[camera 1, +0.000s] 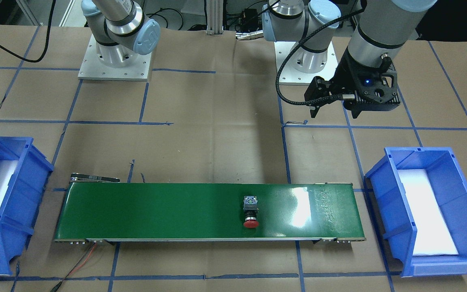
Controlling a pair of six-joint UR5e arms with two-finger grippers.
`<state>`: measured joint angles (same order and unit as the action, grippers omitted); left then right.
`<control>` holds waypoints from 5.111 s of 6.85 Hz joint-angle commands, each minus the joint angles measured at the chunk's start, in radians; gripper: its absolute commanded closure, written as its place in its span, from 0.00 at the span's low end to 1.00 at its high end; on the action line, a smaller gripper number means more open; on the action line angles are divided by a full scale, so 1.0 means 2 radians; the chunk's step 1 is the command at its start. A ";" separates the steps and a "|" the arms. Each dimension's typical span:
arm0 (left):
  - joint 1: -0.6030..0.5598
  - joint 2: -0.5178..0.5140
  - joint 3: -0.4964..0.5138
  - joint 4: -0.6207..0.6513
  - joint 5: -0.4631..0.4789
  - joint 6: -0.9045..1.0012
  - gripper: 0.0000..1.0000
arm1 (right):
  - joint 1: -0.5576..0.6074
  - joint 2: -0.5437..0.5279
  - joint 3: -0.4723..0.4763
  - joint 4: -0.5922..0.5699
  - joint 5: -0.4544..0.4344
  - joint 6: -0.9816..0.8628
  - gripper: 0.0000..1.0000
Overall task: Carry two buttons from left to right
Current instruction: 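Carry the yellow button into the far blue bin with the right gripper, then release the yellow button in the bin and raise the right gripper, then move the right gripper down onto the red button on the conveyor, then grasp the red button and carry it over the blue bin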
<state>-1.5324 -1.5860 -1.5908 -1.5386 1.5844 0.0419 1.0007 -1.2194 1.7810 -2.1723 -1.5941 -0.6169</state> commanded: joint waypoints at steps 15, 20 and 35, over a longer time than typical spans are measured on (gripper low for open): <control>0.000 0.002 0.000 0.002 -0.004 -0.001 0.00 | 0.126 -0.017 -0.221 0.239 -0.031 0.167 0.00; 0.000 0.004 0.000 0.002 -0.003 -0.001 0.00 | 0.380 -0.002 -0.214 0.181 -0.024 0.402 0.01; 0.000 0.003 -0.001 0.002 -0.004 -0.001 0.00 | 0.359 0.083 -0.116 0.049 0.049 0.391 0.39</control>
<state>-1.5324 -1.5800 -1.5923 -1.5355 1.5765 0.0399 1.7261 -1.0541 1.5488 -2.0761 -1.4869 0.1709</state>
